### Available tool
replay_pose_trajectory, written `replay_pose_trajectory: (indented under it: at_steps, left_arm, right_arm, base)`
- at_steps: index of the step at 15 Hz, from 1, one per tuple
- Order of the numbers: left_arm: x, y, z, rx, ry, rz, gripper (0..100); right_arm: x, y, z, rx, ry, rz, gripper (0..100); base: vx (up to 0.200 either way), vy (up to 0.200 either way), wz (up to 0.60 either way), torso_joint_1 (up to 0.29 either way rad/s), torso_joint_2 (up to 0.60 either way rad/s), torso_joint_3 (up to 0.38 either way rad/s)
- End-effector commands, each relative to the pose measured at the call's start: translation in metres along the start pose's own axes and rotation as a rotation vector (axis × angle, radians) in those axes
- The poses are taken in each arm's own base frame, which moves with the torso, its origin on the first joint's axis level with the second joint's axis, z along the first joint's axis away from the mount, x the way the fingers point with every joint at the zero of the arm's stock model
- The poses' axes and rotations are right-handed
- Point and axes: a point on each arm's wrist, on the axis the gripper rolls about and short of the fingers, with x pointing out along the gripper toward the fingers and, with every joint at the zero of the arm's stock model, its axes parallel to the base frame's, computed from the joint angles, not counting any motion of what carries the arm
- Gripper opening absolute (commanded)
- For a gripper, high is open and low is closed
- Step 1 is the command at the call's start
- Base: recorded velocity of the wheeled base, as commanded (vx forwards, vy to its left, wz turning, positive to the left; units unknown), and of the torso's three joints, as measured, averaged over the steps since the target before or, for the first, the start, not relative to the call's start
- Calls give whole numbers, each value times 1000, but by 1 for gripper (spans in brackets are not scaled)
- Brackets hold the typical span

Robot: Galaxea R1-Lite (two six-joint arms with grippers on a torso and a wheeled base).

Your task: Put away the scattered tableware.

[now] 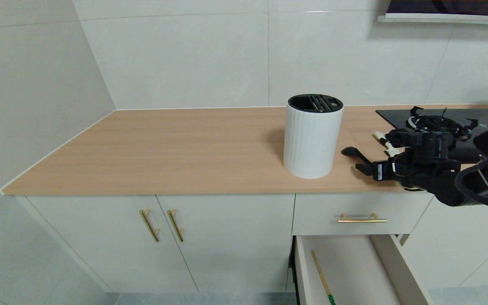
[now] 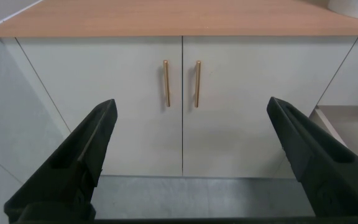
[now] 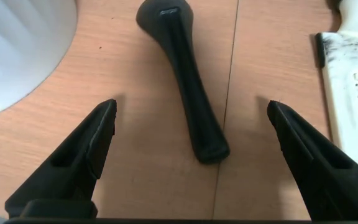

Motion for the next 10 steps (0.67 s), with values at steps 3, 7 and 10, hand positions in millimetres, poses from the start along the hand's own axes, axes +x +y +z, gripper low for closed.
replay_pose_trajectory:
  at_steps: [3,7,10]
  left_arm:
    - [0,0,0,-1,0,1,100]
    - [0,0,0,-1,0,1,100]
    - [0,0,0,-1,0,1,100]
  right_arm:
    - [5,-2,-1,2,-1,0,100]
    - [10,-2,-7,4,11,-3,0]
    - [13,-2,-9,6,17,-3,0]
  base:
    - [0,0,0,0,0,0]
    - [0,0,0,0,0,0]
    - [0,0,0,0,0,0]
